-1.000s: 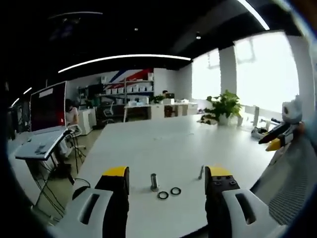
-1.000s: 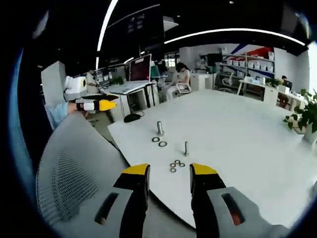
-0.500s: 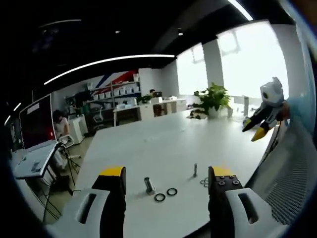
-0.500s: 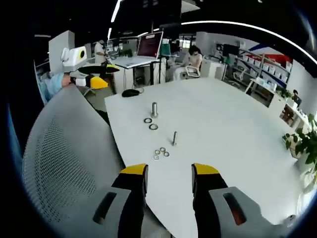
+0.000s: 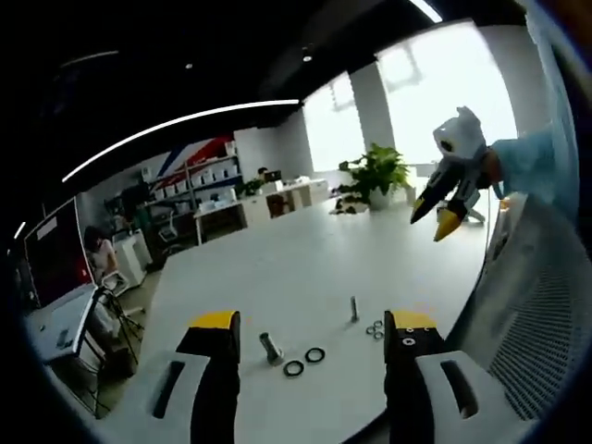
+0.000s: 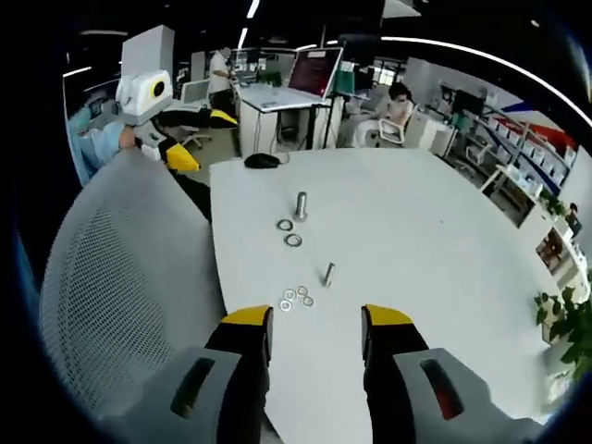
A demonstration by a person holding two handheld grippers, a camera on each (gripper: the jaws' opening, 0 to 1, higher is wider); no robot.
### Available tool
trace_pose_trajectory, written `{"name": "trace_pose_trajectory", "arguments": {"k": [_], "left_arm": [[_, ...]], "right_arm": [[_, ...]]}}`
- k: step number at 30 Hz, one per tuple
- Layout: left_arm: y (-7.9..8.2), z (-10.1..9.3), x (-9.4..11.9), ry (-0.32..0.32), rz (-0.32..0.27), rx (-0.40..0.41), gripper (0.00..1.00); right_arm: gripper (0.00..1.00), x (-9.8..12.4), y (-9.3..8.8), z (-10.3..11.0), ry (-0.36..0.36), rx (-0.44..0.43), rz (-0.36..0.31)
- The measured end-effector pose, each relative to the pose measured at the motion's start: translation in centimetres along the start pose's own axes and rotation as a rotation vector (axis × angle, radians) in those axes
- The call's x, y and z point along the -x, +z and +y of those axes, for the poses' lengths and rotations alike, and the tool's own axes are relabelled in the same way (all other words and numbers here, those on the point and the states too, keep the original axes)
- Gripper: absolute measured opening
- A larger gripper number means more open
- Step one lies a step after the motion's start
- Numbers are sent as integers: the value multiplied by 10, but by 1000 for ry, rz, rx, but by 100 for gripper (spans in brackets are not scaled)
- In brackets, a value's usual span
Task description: Place the washer onto the threaded stud by aligning its center hole with the stud, sliding it down to the base, and recovering from edge contact or off-axis alignment until the washer reaches the visible bottom stop.
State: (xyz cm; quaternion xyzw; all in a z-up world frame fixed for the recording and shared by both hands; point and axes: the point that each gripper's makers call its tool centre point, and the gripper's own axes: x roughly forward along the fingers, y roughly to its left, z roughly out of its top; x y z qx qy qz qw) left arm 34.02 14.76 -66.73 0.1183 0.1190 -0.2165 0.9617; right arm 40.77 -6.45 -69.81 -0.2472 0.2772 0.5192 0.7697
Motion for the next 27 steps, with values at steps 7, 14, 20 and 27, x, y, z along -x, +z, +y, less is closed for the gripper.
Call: {"name": "trace_pose_trajectory", "arguments": {"k": [7, 14, 20, 27], "left_arm": [[-5, -4, 0, -19, 25, 19, 58], [-8, -5, 0, -38, 36, 71, 53], [-10, -3, 0, -28, 41, 107, 48], [-8, -3, 0, -31, 34, 133, 47]], "right_arm": [[38, -7, 6, -10, 30, 19, 35], [38, -22, 9, -10, 80, 42, 72], [38, -34, 6, -5, 117, 95, 113], [38, -44, -4, 0, 163, 178, 194]]}}
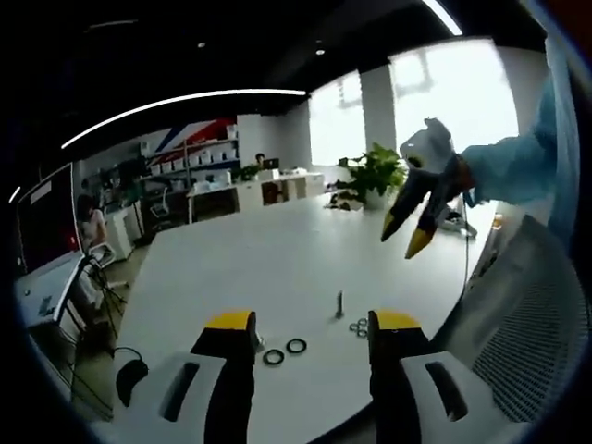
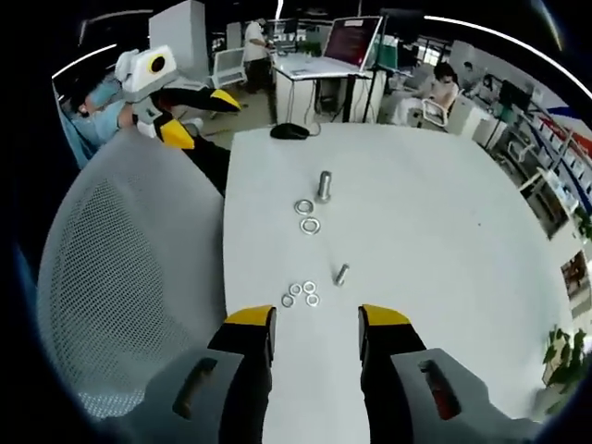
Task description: Place the washer onto the threaded stud by aligning its center hole with the stud, sliding it down to the base, and recovering from edge contact or off-axis alignment until the washer reaches the visible bottom stop.
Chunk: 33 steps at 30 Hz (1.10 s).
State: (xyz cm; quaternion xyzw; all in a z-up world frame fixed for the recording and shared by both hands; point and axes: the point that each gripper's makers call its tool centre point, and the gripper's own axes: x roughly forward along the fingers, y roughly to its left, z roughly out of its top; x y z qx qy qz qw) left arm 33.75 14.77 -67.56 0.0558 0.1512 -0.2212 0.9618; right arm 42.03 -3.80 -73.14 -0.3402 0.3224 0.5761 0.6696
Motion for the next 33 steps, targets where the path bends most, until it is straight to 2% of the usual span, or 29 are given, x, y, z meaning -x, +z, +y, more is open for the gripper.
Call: {"name": "trace_pose_trajectory", "arguments": {"k": [7, 11, 15, 21, 27, 33], "left_arm": [[-3, 1, 0, 9, 16, -6, 43], [-4, 2, 1, 14, 19, 6, 42], [-5, 1, 1, 13, 25, 4, 42], [-7, 5, 2, 30, 31, 38, 42], [-9, 4, 1, 28, 47, 35, 42], [-8, 6, 1, 36, 41, 42, 42]], "right_arm": [[38, -15, 0, 9, 47, 54, 39], [38, -25, -10, 18, 89, 132, 114], [38, -33, -15, 25, 105, 168, 151], [37, -48, -16, 29, 129, 165, 156], [35, -66, -26, 38, 169, 191, 211], [33, -81, -22, 45, 201, 207, 220]]}}
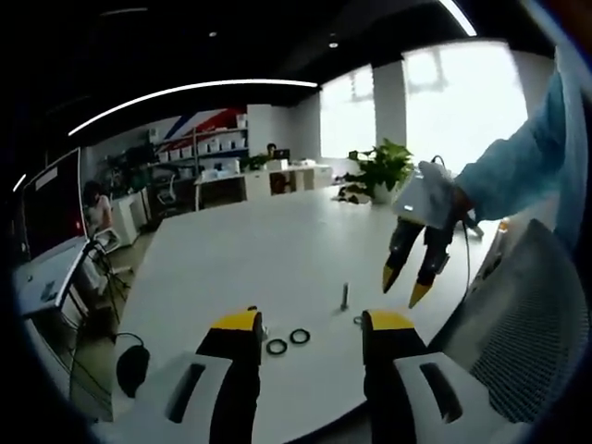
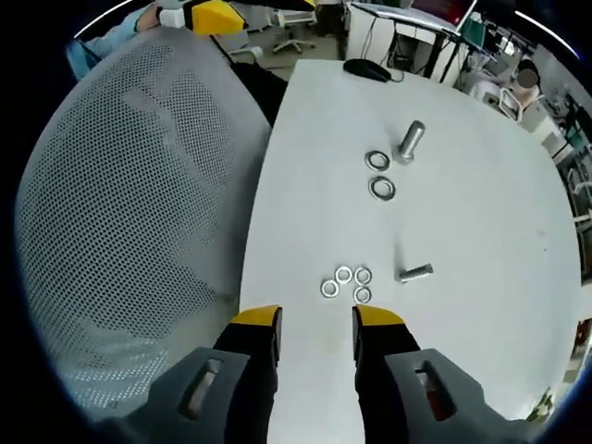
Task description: Place the washer onto the threaded stud by aligning its center hole with the stud, sliding it down to the base, and recovering from edge contact or off-axis alignment until the washer reaches the visible bottom stop.
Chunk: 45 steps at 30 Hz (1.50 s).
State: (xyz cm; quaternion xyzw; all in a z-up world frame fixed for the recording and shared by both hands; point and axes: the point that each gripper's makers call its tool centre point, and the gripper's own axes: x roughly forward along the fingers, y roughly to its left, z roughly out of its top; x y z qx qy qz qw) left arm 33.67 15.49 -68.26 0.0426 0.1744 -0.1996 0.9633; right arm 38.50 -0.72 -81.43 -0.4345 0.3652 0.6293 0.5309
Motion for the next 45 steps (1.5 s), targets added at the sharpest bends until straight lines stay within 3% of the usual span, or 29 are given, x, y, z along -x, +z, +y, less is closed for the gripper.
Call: {"name": "trace_pose_trajectory", "arguments": {"k": [7, 11, 27, 33, 45], "left_arm": [[-3, -1, -2, -8, 18, 0, 41], [-4, -1, -1, -10, 24, 2, 41], [-6, 1, -1, -3, 29, 16, 40], [-9, 1, -3, -2, 51, 15, 40], [-7, 1, -2, -4, 39, 14, 40]], "right_arm": [[31, -19, -2, -6, 1, 11, 34], [30, -29, -6, -5, 26, -38, 32], [26, -48, -11, -4, 48, -81, 48], [26, -52, -10, -8, 28, -99, 55], [25, -61, -19, -9, 4, -116, 58]]}}
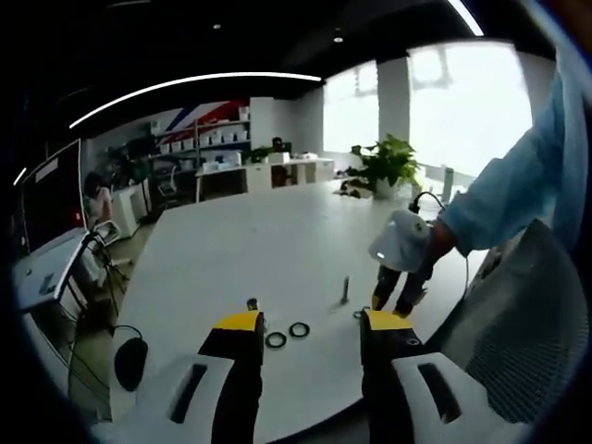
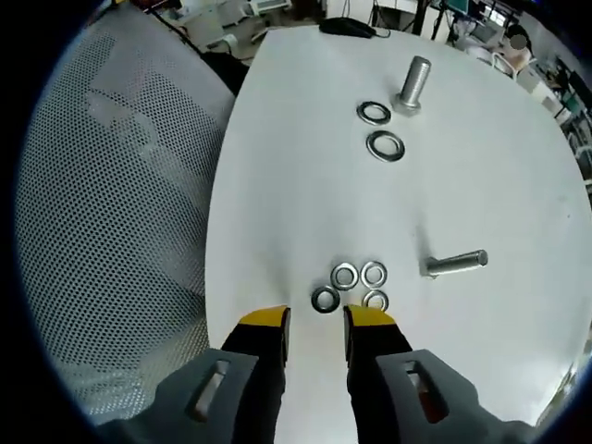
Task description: Place the washer onto the threaded stud by aligning its center hole with the stud, sliding it down to the base, and recovering from edge contact or off-axis alignment until the washer reaches the visible bottom stop.
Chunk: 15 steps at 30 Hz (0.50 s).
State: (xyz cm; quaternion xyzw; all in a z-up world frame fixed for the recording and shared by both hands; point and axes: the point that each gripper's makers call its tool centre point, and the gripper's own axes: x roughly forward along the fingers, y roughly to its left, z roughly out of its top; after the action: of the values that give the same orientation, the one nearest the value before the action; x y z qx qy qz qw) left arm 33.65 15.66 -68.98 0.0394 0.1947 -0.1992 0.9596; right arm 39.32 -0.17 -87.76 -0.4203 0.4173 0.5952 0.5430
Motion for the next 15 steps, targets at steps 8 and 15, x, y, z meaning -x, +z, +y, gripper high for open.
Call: {"name": "trace_pose_trajectory", "arguments": {"k": [8, 15], "left_arm": [[-1, 0, 0, -2, 2, 4, 39], [-1, 0, 0, -1, 3, 5, 39]], "right_arm": [[21, -2, 5, -4, -30, -5, -9], [16, -2, 5, -5, -47, 13, -8]]}}
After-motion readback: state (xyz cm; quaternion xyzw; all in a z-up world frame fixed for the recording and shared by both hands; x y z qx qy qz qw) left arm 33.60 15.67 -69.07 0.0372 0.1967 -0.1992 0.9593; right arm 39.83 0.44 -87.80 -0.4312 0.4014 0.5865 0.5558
